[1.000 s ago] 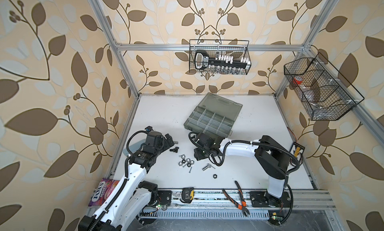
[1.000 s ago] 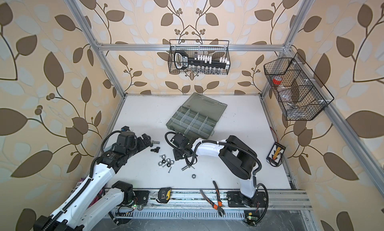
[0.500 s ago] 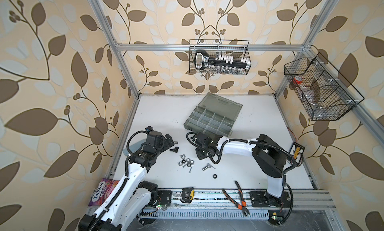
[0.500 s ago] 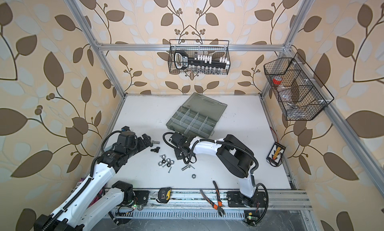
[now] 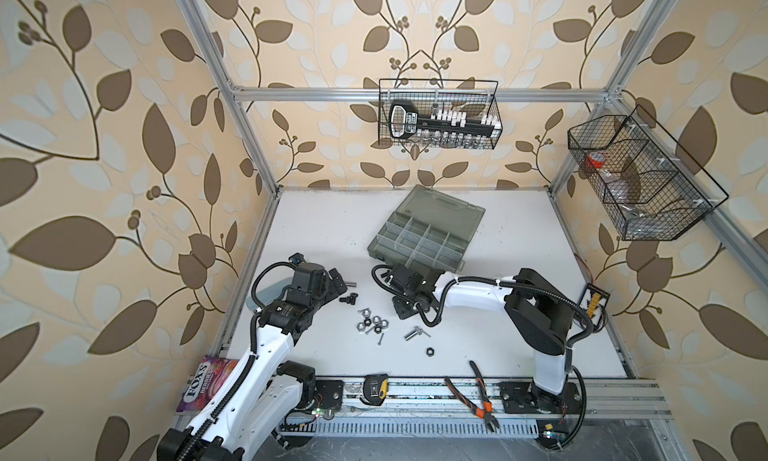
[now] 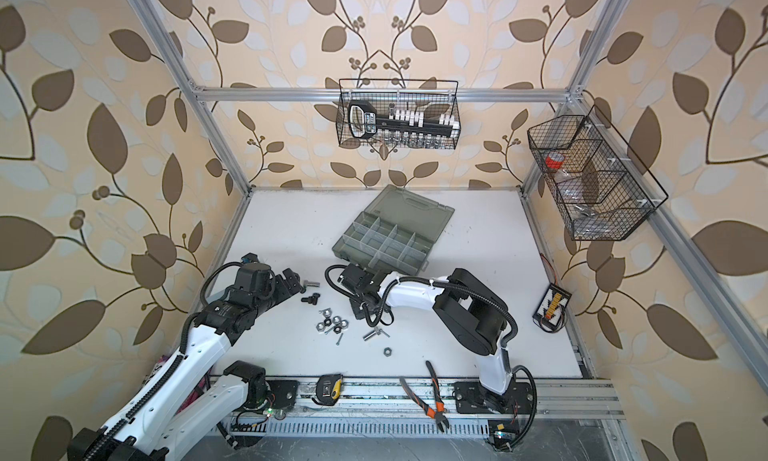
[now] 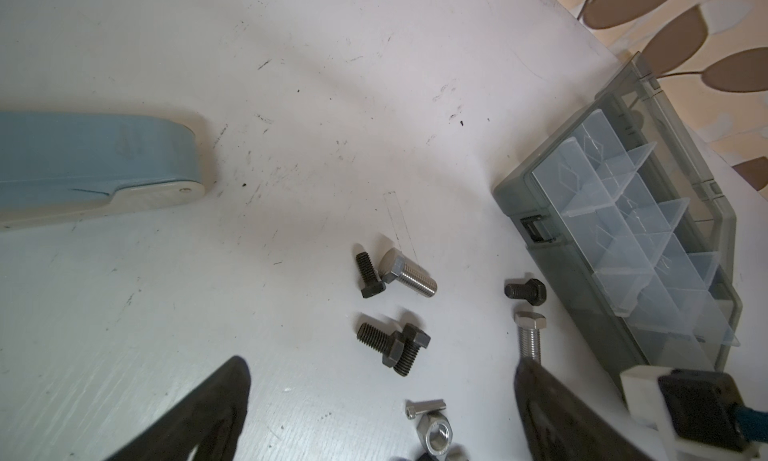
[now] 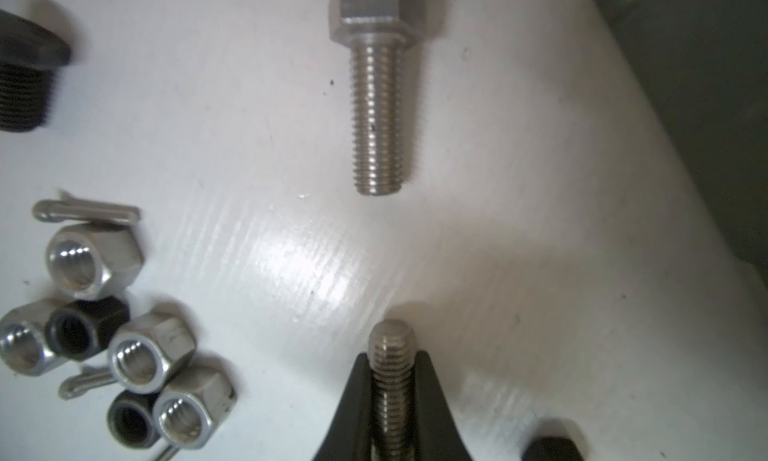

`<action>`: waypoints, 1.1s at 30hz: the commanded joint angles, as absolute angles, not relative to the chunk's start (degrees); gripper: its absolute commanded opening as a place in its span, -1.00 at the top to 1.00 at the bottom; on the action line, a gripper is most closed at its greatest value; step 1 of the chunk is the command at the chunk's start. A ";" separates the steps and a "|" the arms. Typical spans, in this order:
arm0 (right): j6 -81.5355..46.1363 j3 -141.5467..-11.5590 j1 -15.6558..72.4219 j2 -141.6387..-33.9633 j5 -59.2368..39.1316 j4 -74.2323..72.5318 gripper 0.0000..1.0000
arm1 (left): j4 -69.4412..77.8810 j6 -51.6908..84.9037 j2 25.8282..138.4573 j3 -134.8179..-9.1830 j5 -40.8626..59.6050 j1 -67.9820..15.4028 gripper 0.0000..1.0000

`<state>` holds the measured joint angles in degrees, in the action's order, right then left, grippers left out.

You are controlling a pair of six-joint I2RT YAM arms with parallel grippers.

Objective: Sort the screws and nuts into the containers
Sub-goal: 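Carry the silver bolt with the right gripper over the grey box compartment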

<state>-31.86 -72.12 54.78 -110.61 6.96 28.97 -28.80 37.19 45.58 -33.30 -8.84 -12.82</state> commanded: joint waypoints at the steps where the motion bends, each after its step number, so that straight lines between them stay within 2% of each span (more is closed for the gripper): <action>1: -31.05 -72.77 53.85 -104.19 10.31 31.38 1.00 | -29.27 35.39 44.26 -36.52 -11.66 -13.27 -0.98; 8: -29.98 -70.68 45.83 -93.54 13.45 30.68 1.00 | -27.26 34.72 43.77 -36.17 -11.40 -13.27 -0.98; 15: -27.30 -69.23 36.24 -89.17 11.91 29.96 1.00 | -26.23 34.73 44.46 -36.31 -10.46 -13.27 -0.98; 33: -13.67 -64.64 35.37 -92.38 10.30 25.32 1.00 | -26.44 35.75 44.89 -36.47 -9.93 -13.32 -0.98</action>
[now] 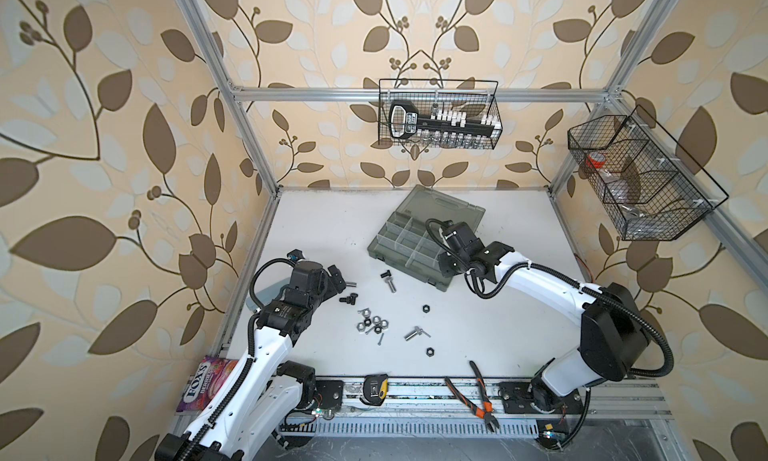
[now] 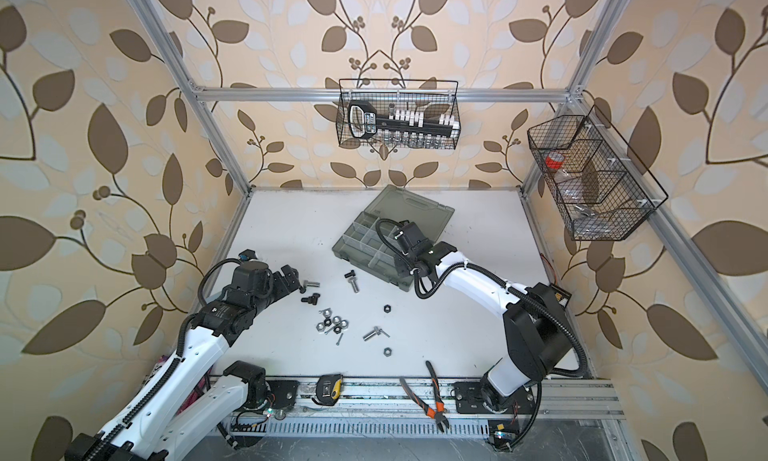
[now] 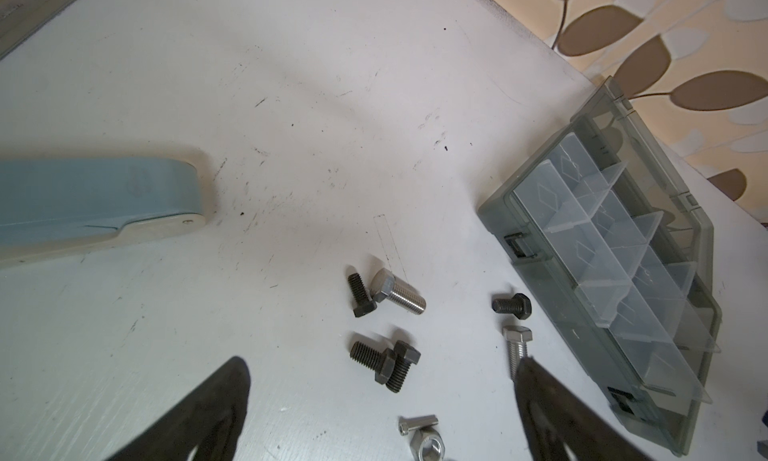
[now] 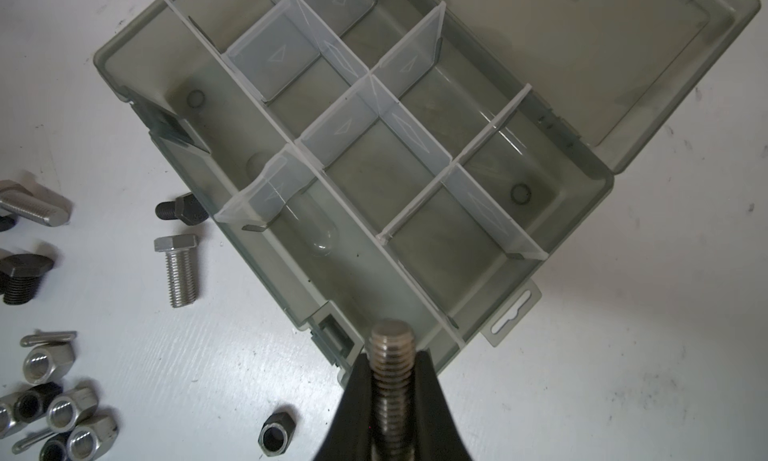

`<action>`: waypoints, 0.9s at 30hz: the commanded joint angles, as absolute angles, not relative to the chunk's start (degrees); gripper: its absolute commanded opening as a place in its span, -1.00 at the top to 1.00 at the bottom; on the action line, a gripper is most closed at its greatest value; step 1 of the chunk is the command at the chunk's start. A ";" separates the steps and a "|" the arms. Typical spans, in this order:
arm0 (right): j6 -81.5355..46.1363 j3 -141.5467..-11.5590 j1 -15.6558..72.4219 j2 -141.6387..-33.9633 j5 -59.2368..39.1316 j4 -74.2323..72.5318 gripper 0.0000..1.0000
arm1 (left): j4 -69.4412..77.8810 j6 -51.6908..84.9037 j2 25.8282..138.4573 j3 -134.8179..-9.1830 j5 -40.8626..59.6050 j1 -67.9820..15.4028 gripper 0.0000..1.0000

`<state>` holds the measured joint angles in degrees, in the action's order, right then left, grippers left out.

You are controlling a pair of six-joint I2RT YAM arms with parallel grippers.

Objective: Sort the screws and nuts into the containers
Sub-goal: 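Carry the silver bolt with the right gripper over the grey box compartment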

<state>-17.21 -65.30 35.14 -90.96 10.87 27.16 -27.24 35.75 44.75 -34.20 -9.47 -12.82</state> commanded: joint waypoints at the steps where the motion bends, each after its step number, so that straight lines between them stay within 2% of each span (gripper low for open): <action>1: -13.17 -64.69 35.39 -92.88 10.05 25.03 1.00 | -26.42 35.79 44.91 -36.47 -9.93 -13.27 -0.98; 19: -9.27 -66.20 35.40 -101.26 10.60 22.86 1.00 | -26.89 36.39 45.43 -36.48 -10.11 -13.27 -0.98; 27: -9.67 -65.74 35.45 -101.06 11.54 22.68 0.62 | -28.09 36.49 44.67 -36.48 -10.53 -13.27 -0.98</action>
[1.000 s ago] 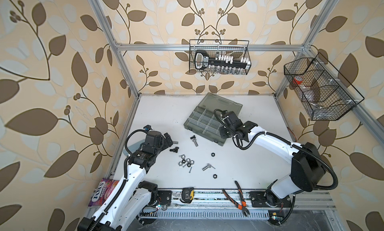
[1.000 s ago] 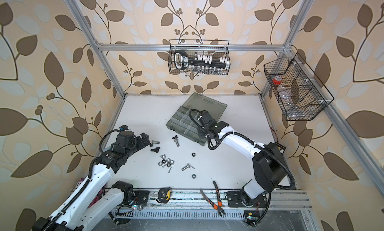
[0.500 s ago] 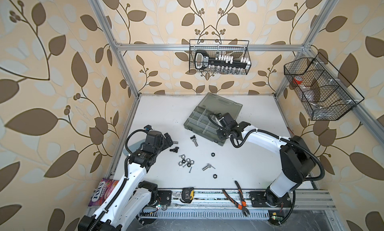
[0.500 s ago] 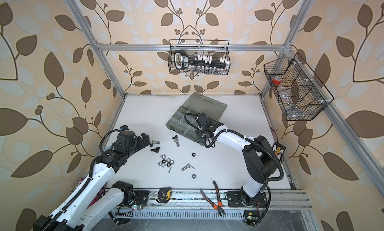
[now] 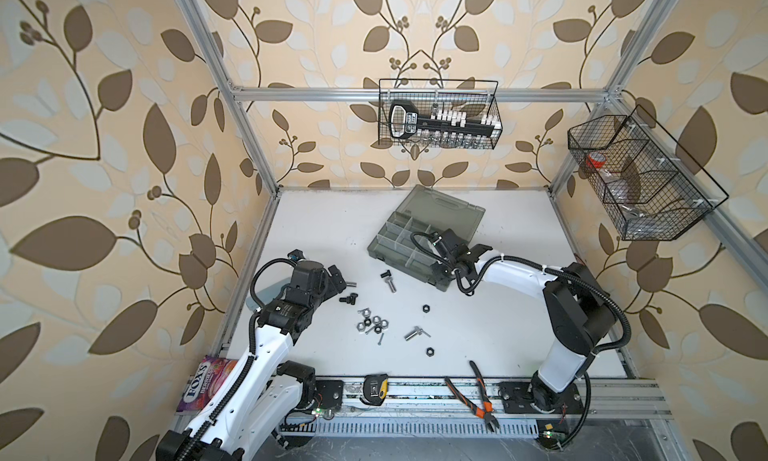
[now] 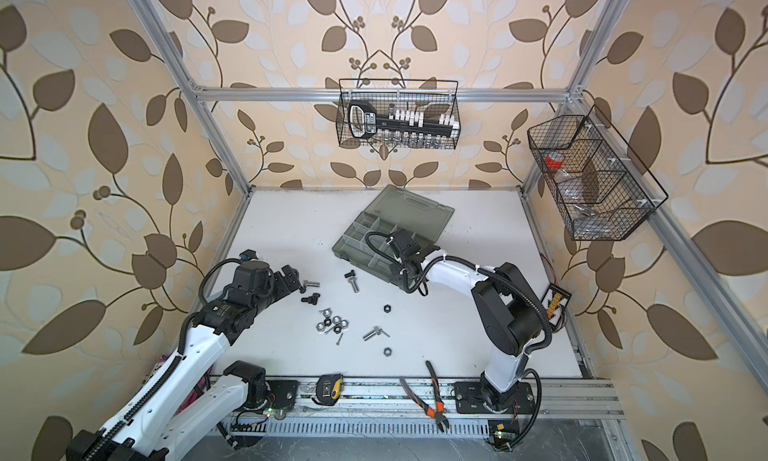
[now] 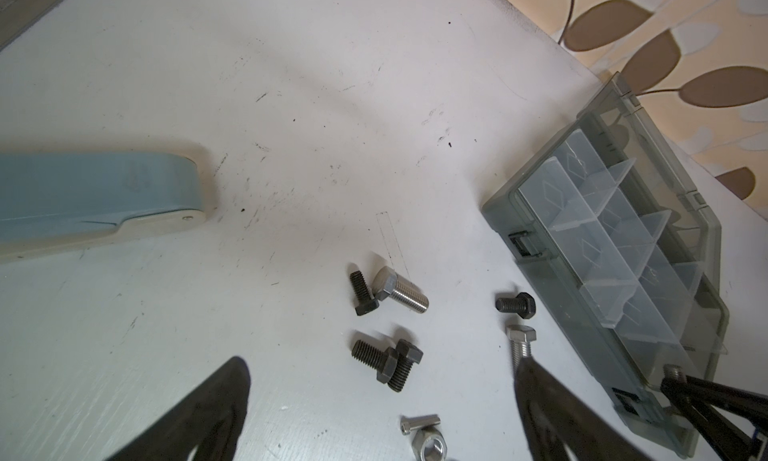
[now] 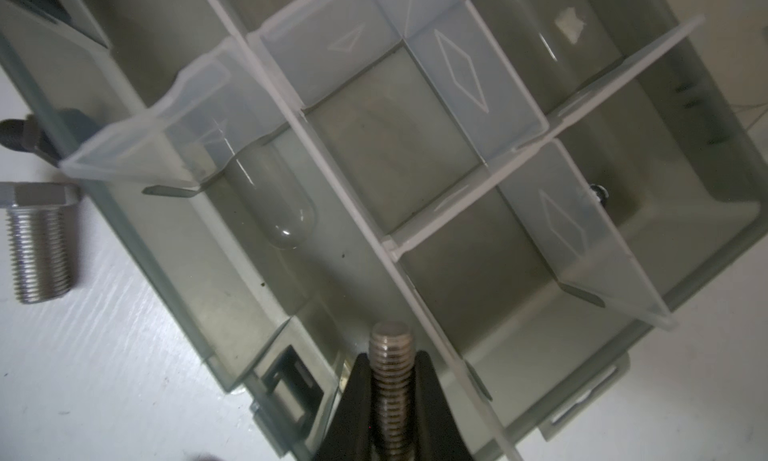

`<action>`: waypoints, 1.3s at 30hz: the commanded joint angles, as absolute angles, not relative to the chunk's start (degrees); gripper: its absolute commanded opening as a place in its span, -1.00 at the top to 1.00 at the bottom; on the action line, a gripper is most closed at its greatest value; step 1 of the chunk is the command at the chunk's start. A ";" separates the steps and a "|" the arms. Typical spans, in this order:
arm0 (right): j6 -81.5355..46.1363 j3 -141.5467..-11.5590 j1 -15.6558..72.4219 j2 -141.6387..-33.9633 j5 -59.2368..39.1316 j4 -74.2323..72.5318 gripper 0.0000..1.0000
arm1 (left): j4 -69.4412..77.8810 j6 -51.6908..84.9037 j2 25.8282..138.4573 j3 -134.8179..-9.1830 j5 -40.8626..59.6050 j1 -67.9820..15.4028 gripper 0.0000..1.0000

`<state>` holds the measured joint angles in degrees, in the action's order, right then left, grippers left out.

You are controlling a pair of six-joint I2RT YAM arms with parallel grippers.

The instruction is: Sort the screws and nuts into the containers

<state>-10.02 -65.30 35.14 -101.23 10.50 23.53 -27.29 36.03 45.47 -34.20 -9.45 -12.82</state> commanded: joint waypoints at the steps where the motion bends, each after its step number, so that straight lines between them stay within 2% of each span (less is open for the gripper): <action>1: -9.80 -65.74 35.38 -100.78 11.67 22.67 0.59 | -28.13 36.56 44.55 -36.45 -10.52 -13.27 -0.98; 7: -10.54 -65.35 35.43 -98.17 11.96 22.87 0.41 | -28.46 36.55 44.21 -36.39 -10.81 -13.28 -0.98; 14: -10.66 -64.46 36.91 -93.28 11.87 24.35 0.35 | -28.75 36.59 44.21 -36.78 -10.98 -13.27 -0.98; 25: -9.21 -61.48 55.04 -88.33 17.84 33.34 0.07 | -31.53 36.20 43.60 -37.86 -13.00 -13.27 -0.98; 30: -9.94 -60.89 62.96 -89.89 18.67 36.10 -0.20 | -33.21 36.30 42.25 -38.84 -14.88 -13.27 -0.98; 39: -8.20 -61.27 69.24 -96.95 20.11 38.66 -0.26 | -34.71 36.07 39.73 -39.77 -17.20 -13.27 -0.98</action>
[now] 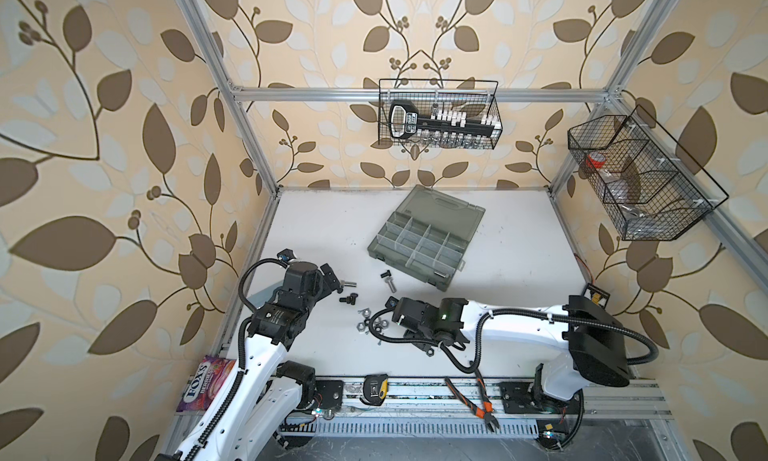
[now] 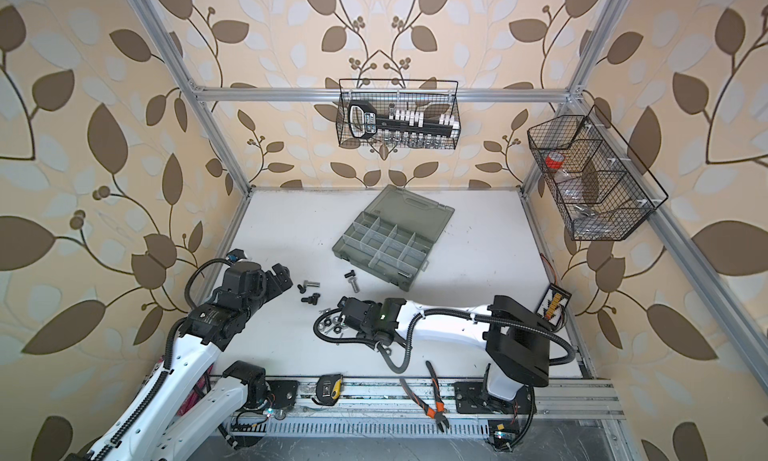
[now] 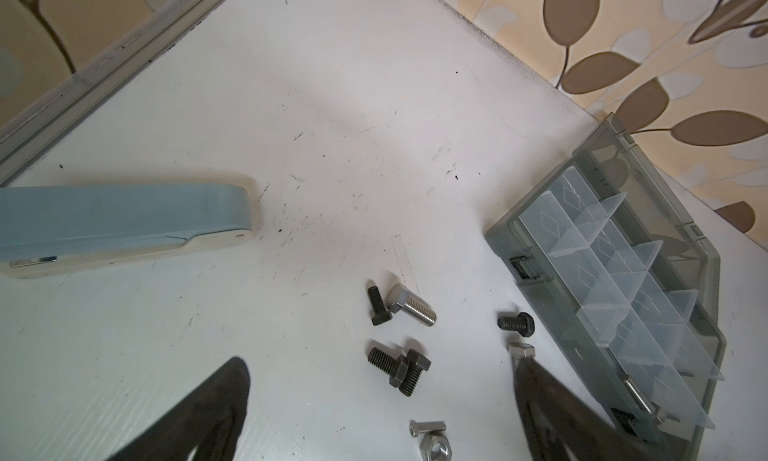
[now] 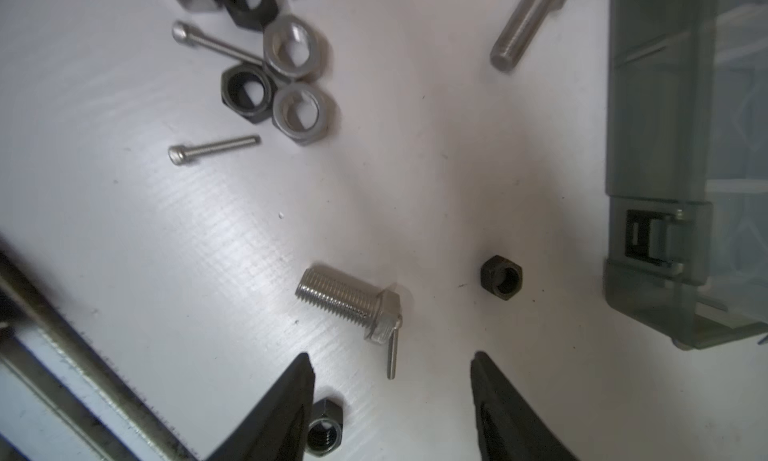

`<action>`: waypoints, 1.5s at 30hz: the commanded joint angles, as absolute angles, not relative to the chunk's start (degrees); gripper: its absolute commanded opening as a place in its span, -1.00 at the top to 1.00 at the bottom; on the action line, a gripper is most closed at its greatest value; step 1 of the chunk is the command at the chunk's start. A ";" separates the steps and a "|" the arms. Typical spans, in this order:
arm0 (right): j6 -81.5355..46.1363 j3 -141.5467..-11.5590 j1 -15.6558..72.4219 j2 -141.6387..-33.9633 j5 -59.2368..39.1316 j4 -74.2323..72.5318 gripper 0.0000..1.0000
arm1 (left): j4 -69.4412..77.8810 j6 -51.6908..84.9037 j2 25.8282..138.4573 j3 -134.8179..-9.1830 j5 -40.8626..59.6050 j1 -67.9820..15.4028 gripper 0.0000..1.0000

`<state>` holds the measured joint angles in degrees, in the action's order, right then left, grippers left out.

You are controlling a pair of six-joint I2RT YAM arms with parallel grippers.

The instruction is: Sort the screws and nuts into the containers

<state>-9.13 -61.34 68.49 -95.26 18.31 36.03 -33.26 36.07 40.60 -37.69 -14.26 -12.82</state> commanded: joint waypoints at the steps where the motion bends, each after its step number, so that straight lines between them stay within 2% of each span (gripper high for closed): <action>1: -8.09 -61.30 69.34 -97.45 20.16 38.67 -0.28 | -34.85 36.11 39.60 -39.65 -17.35 -13.27 -0.98; 17: -5.72 -64.67 69.35 -104.75 23.28 35.95 -0.30 | -34.04 36.18 40.69 -39.70 -17.14 -13.27 -0.98; 29: -4.32 -67.52 65.54 -107.14 23.17 34.96 -0.07 | -34.19 36.12 40.61 -39.73 -17.09 -13.28 -0.98; 33: -3.96 -67.67 64.69 -107.23 20.91 34.89 0.07 | -34.45 36.06 40.52 -39.90 -17.31 -13.32 -0.98; 45: -4.06 -67.59 61.86 -107.64 11.16 36.44 0.22 | -34.54 35.95 40.52 -40.01 -17.74 -13.27 -0.98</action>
<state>-4.05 -66.19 63.18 -106.15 14.35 34.96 -34.46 36.05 40.93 -37.69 -15.57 -12.82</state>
